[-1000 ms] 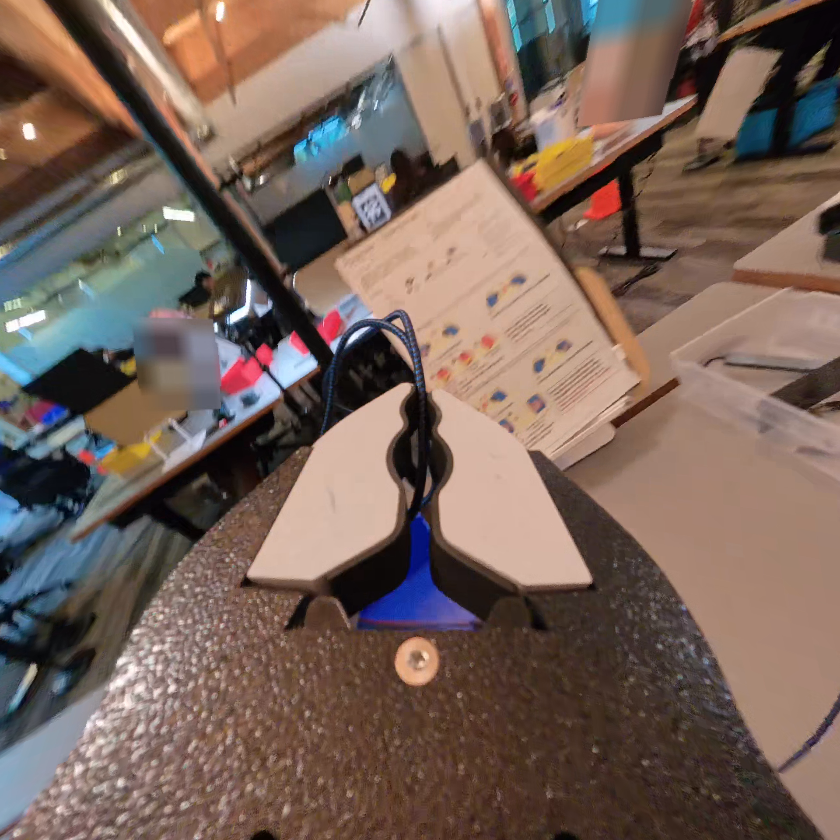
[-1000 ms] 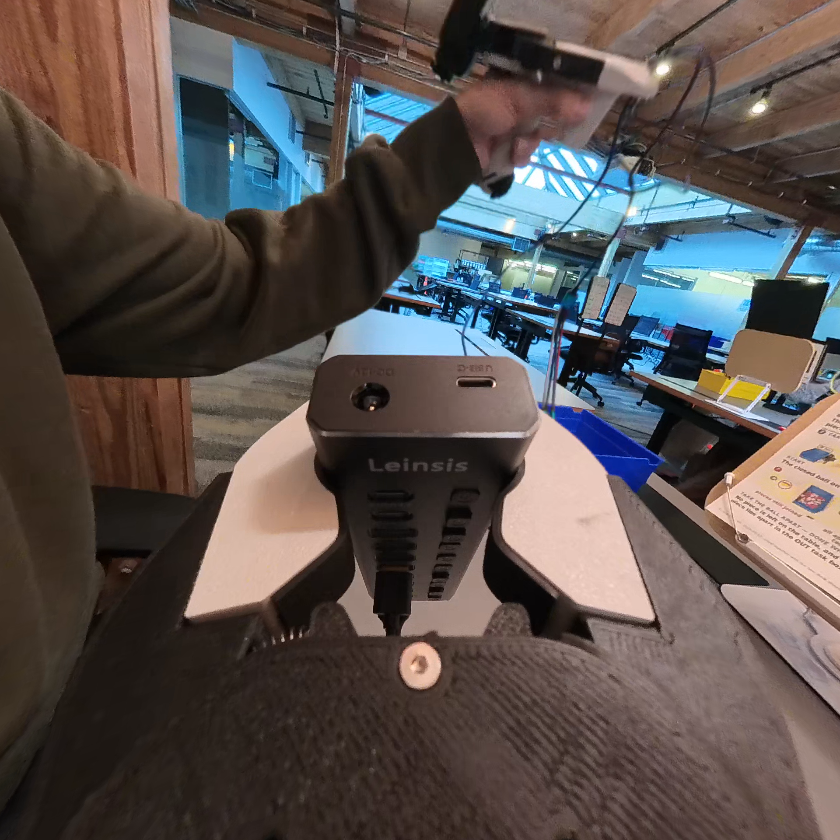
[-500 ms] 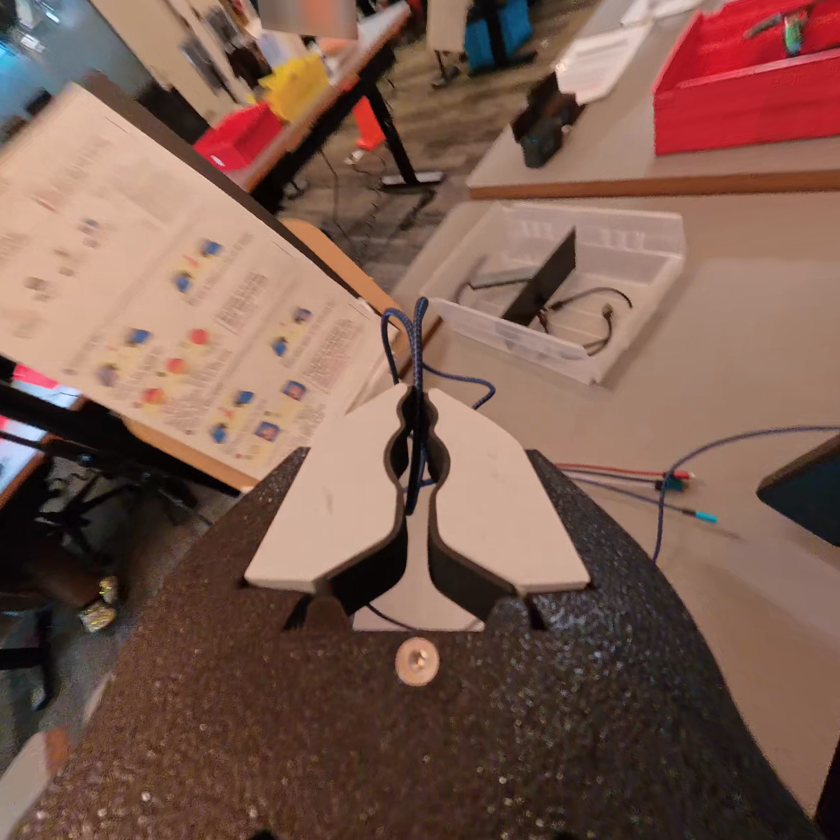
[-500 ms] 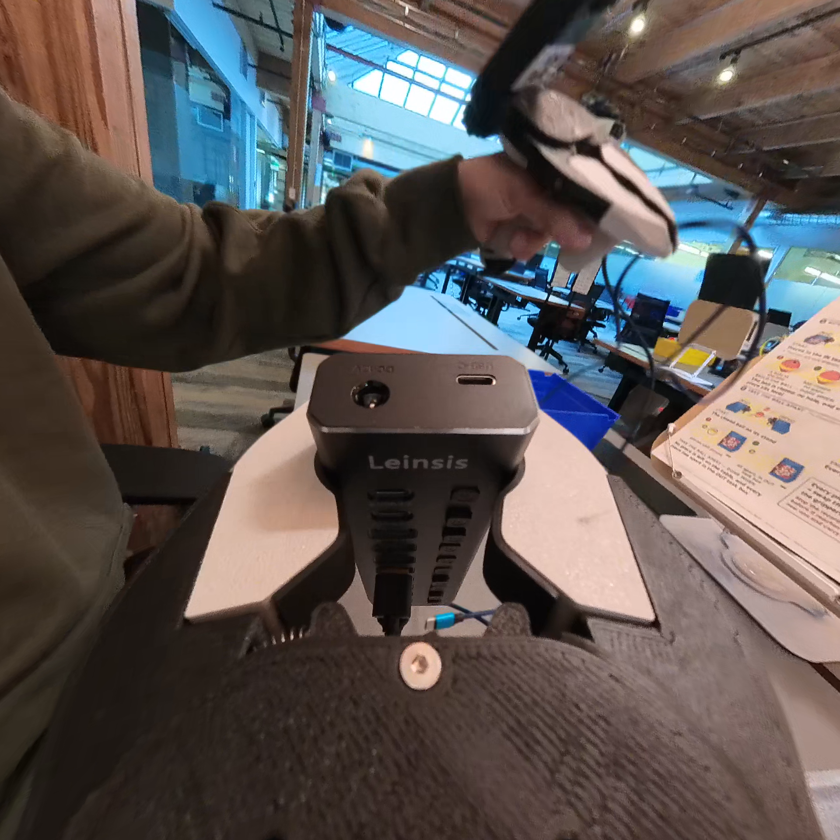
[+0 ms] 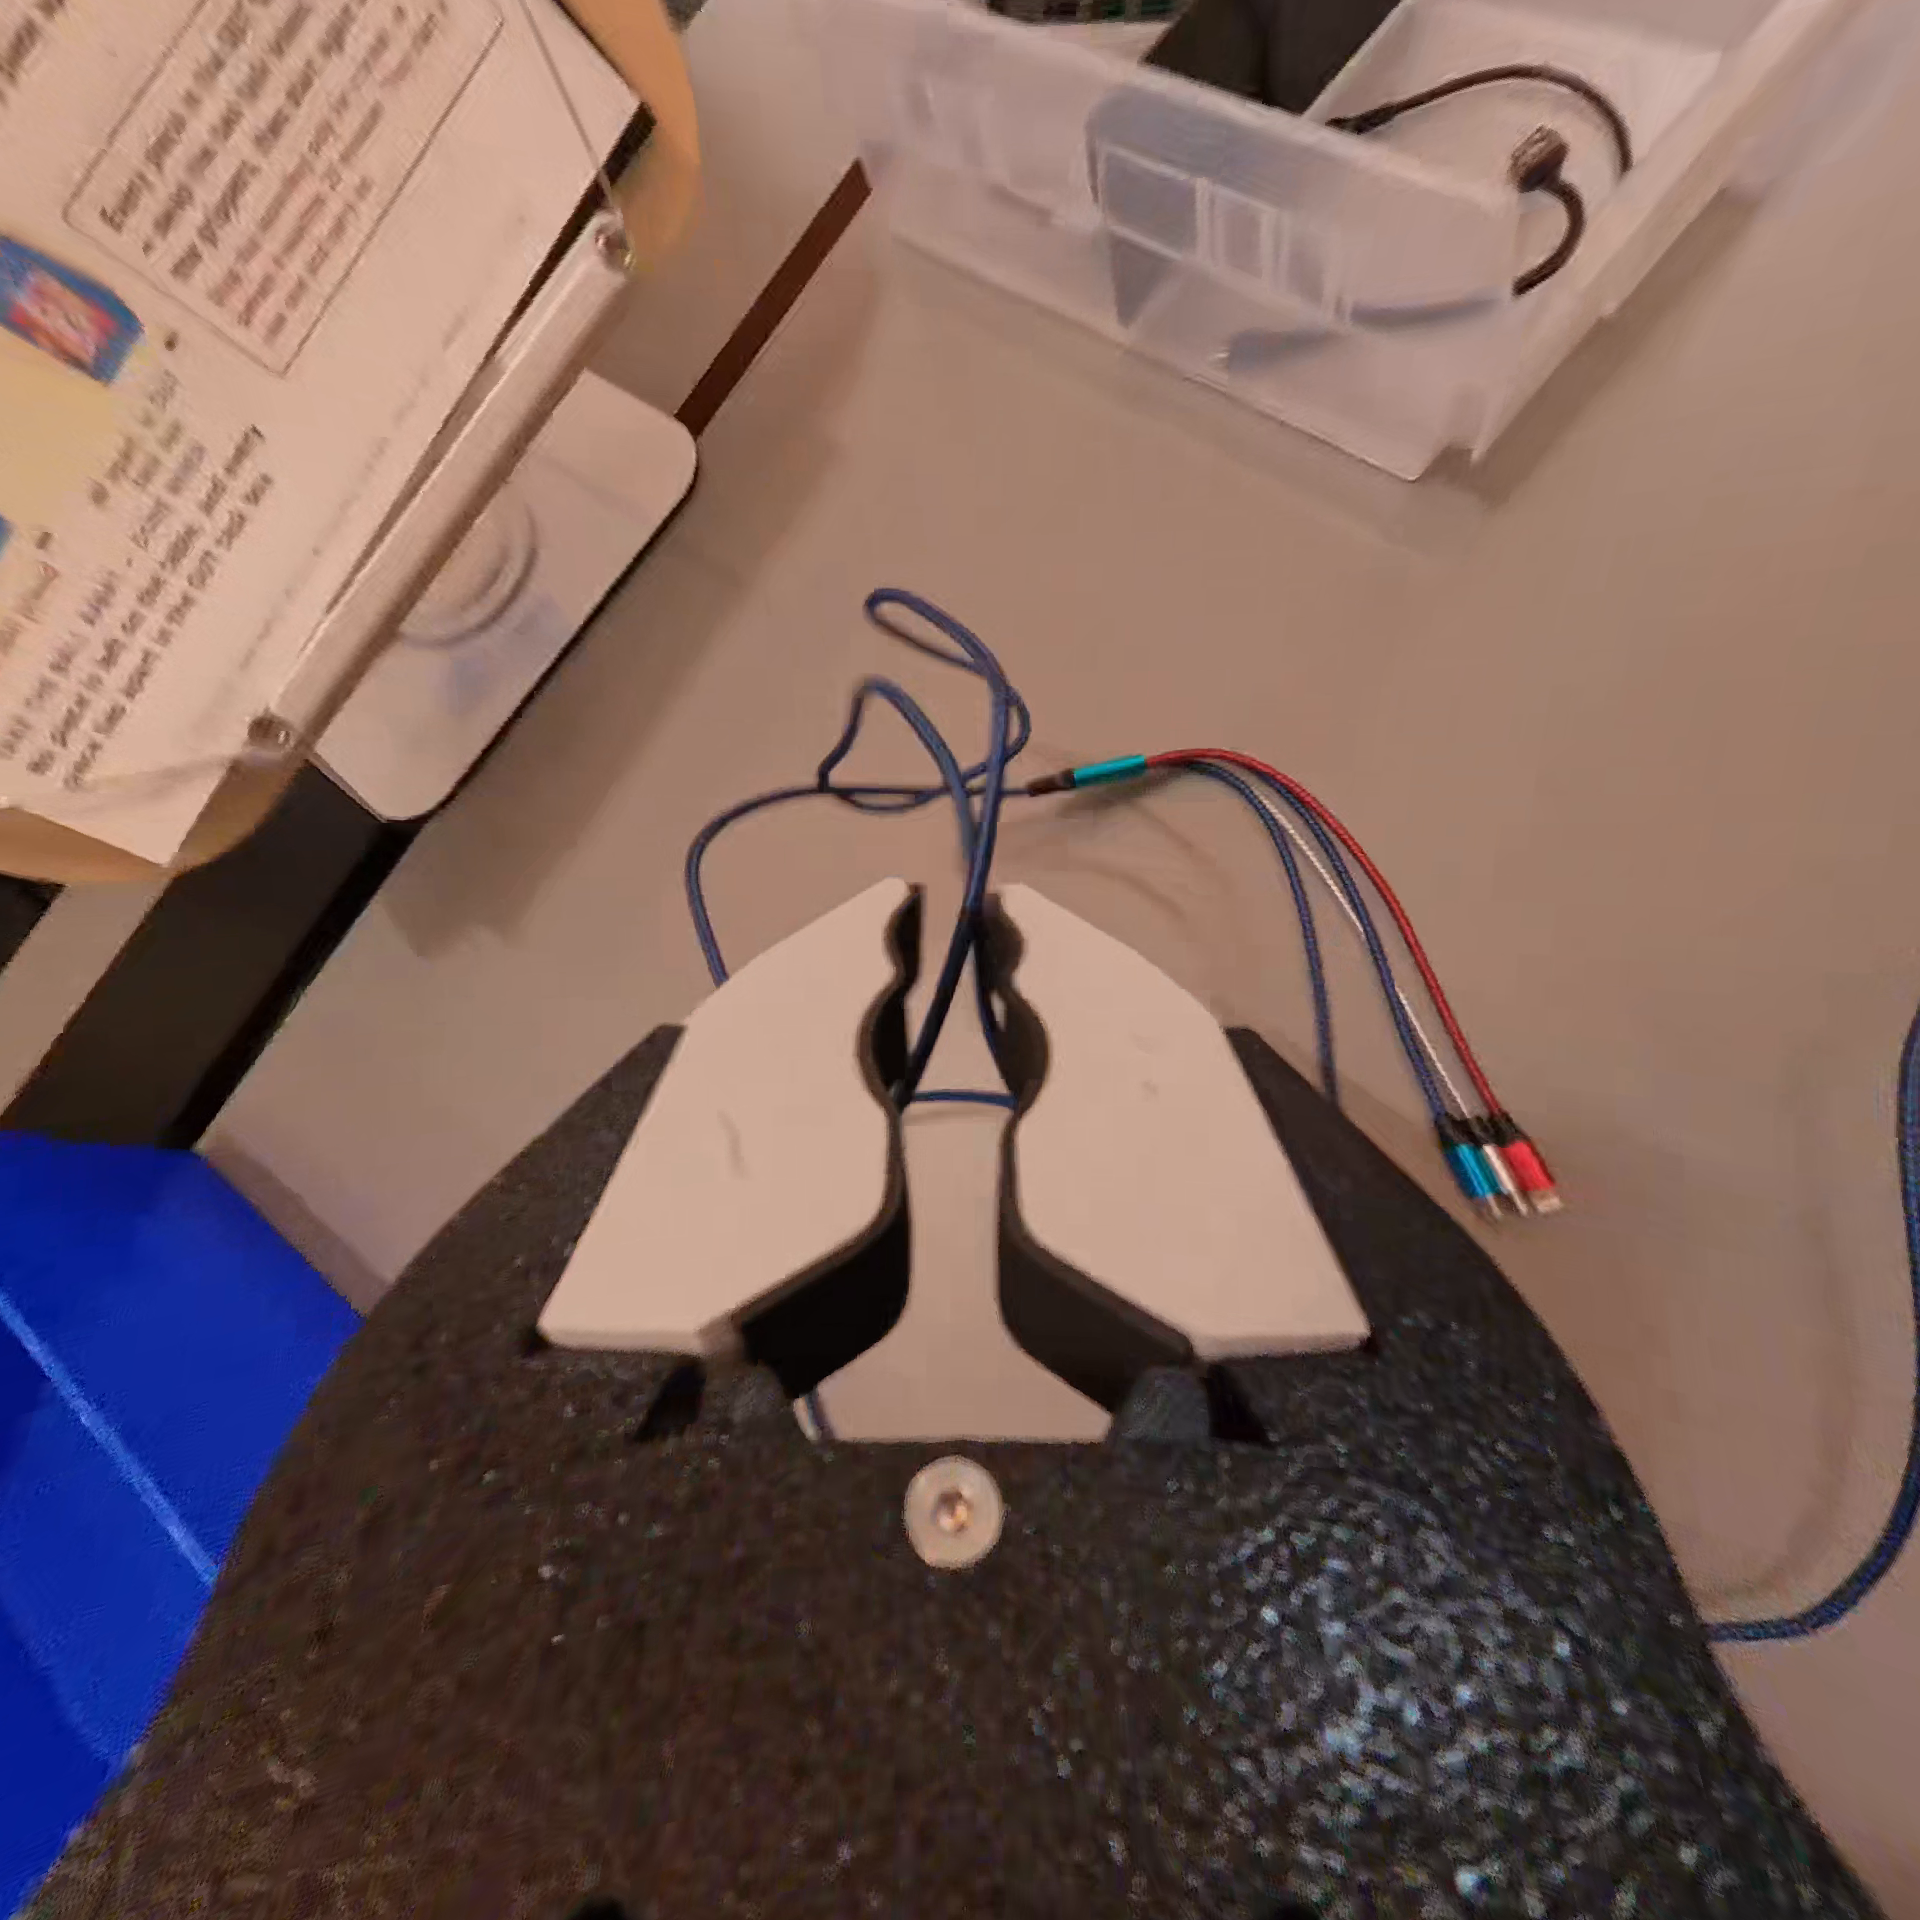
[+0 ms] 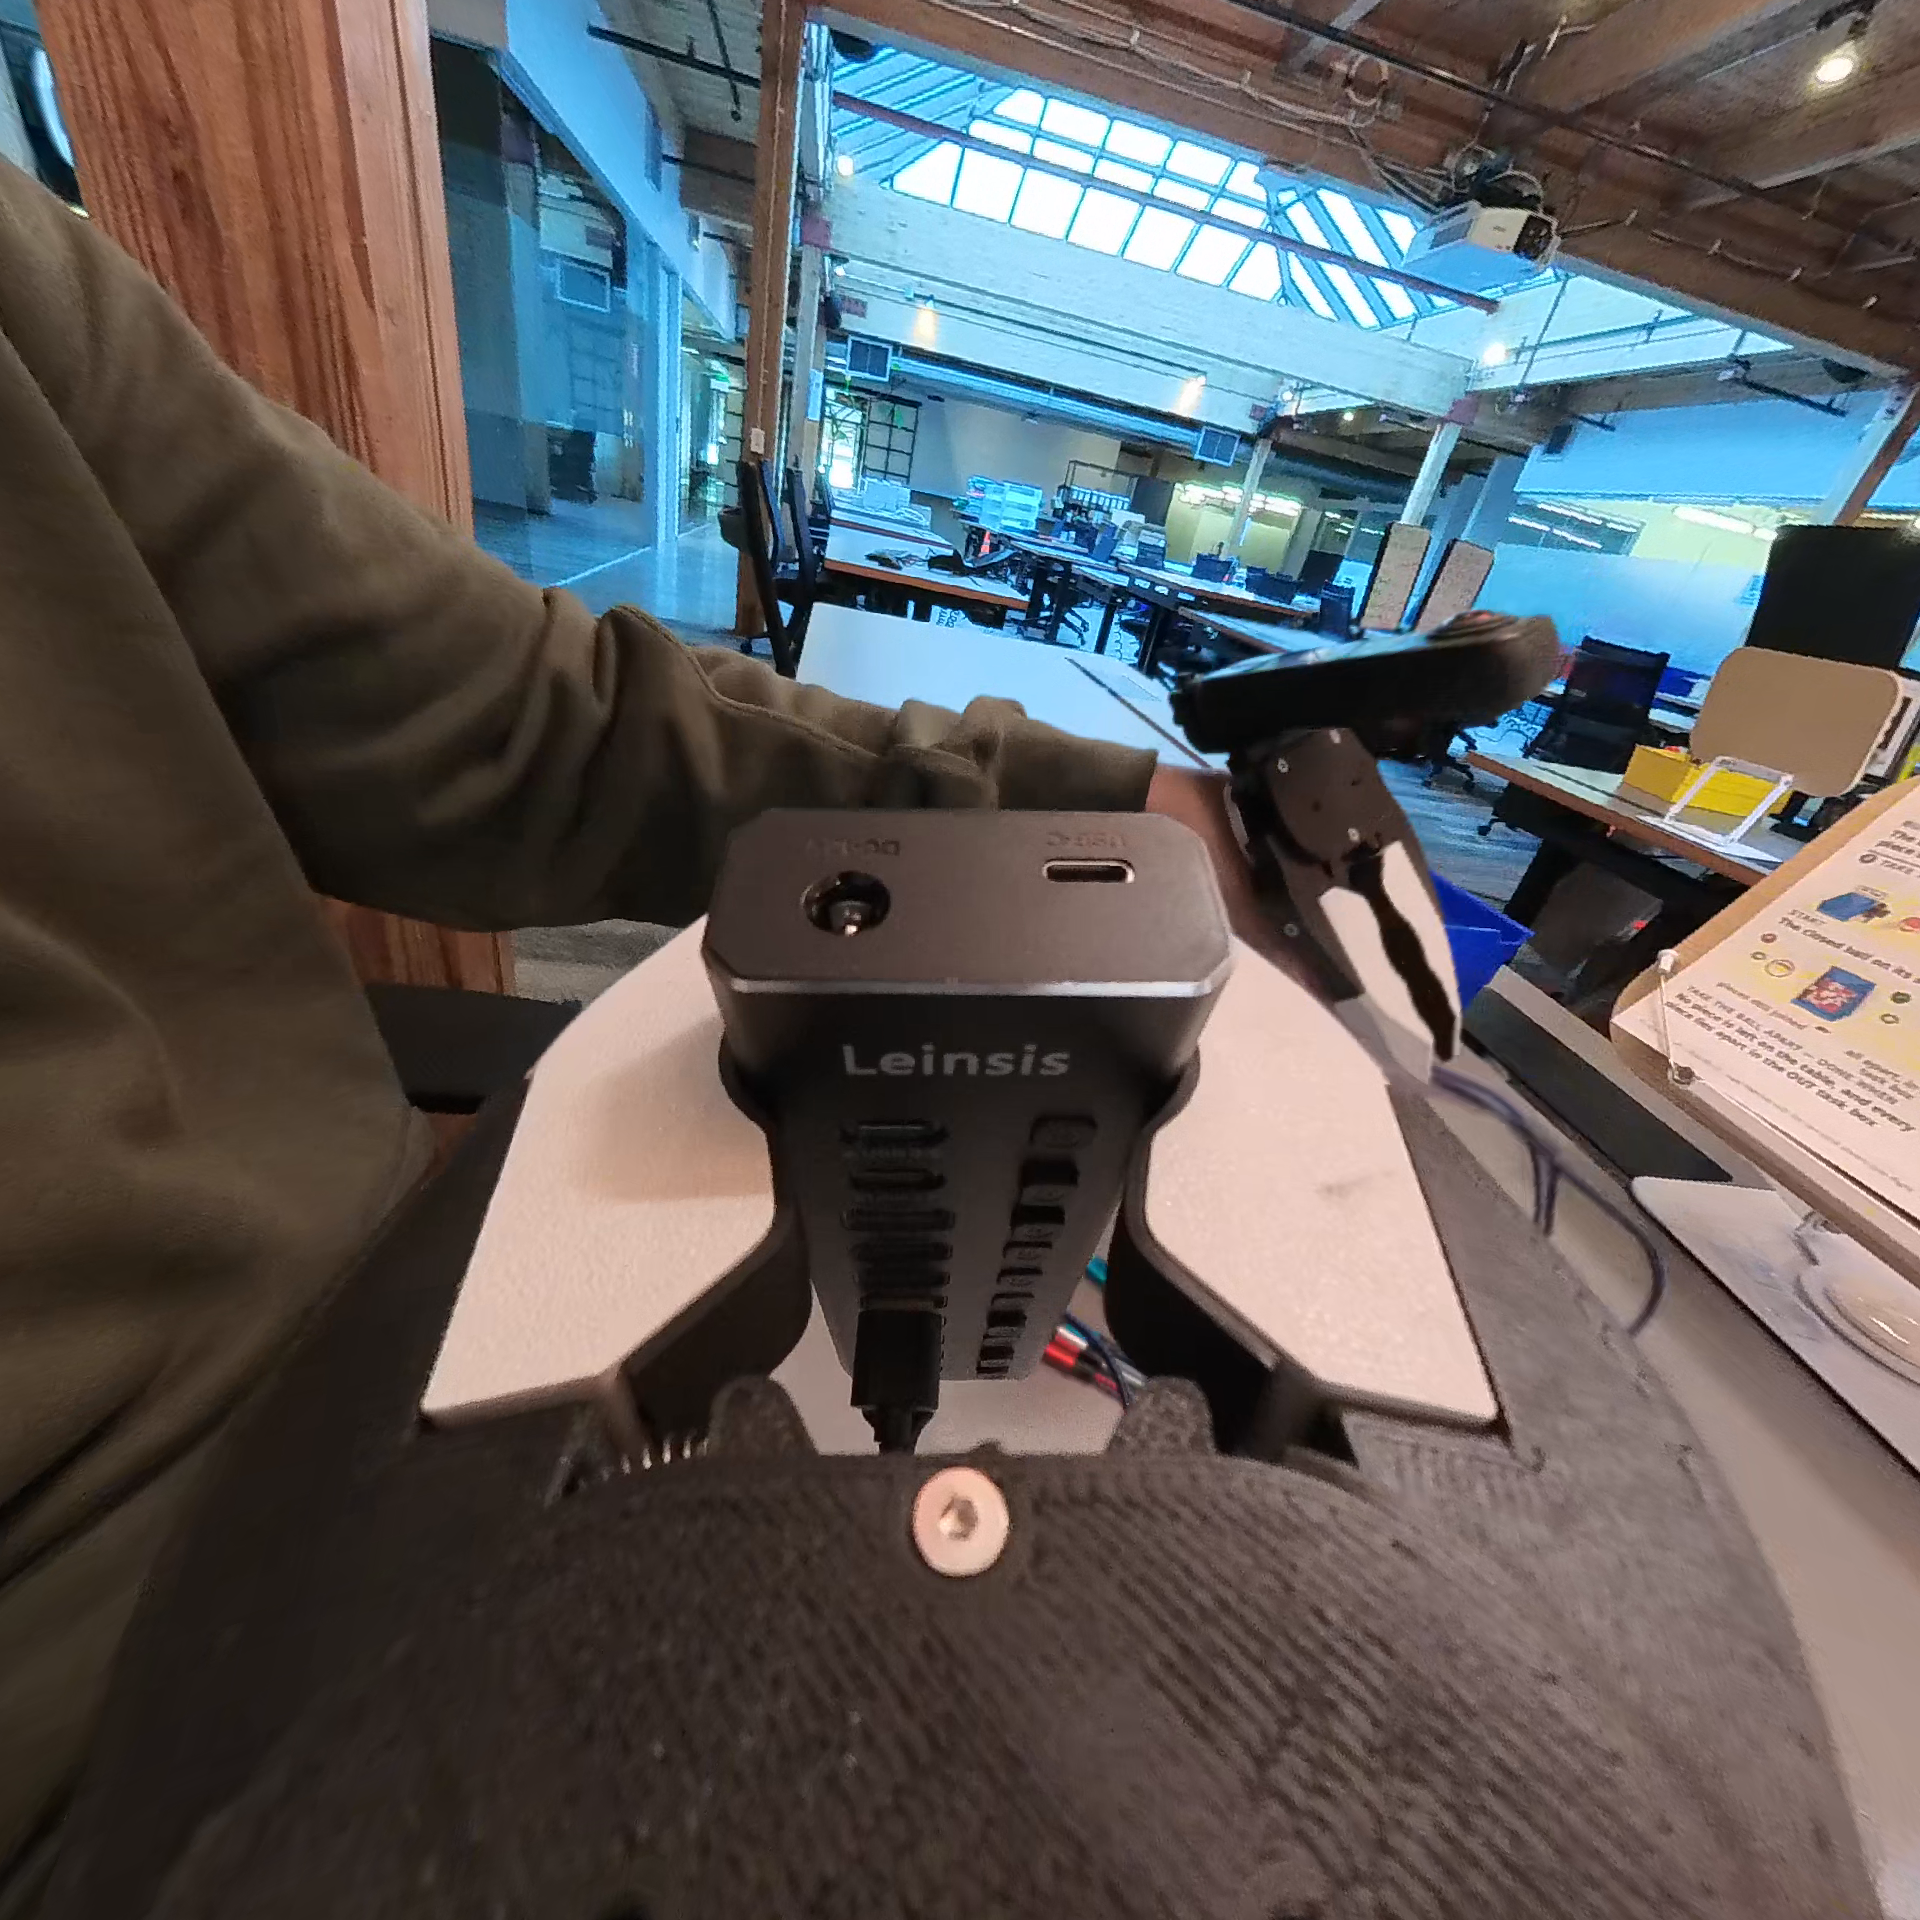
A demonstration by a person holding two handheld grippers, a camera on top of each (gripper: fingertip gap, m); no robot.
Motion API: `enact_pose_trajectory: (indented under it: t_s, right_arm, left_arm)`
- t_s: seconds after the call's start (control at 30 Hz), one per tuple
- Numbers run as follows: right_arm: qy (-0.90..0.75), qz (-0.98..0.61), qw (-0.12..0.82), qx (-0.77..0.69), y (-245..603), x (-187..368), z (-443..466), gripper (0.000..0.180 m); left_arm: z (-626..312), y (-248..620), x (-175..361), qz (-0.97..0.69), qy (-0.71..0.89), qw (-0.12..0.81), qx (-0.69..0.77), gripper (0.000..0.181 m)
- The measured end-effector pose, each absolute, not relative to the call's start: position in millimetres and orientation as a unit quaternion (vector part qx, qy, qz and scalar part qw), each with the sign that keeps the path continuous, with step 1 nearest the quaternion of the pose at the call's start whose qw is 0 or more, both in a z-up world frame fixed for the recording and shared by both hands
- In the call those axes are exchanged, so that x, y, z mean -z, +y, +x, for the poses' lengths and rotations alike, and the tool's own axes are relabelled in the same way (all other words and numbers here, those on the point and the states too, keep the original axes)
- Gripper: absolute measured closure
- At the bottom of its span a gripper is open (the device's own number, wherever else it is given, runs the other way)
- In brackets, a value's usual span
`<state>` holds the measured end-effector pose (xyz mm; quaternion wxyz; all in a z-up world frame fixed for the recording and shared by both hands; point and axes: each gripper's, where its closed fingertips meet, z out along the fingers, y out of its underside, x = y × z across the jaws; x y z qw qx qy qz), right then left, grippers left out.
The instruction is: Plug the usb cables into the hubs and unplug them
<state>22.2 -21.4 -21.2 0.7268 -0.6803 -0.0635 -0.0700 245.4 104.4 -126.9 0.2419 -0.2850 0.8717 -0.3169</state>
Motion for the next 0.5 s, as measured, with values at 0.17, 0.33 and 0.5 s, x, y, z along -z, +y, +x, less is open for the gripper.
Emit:
enact_pose_trajectory:
  t_s: [0.17,0.33,0.5]
  right_arm:
    - [-0.043,-0.677,0.732,0.068,-19,22,32,0.108]
    - [-0.025,-0.681,0.730,0.056,-10,26,42,0.108]
    - [-0.005,-0.716,0.698,0.032,22,39,61,0.107]
  left_arm:
    - [234,119,101,-0.283,0.850,0.251,0.368,0.120]
    - [150,86,51,-0.194,0.796,0.162,0.549,0.116]
    - [67,35,75,-0.085,0.791,0.113,0.595,0.105]
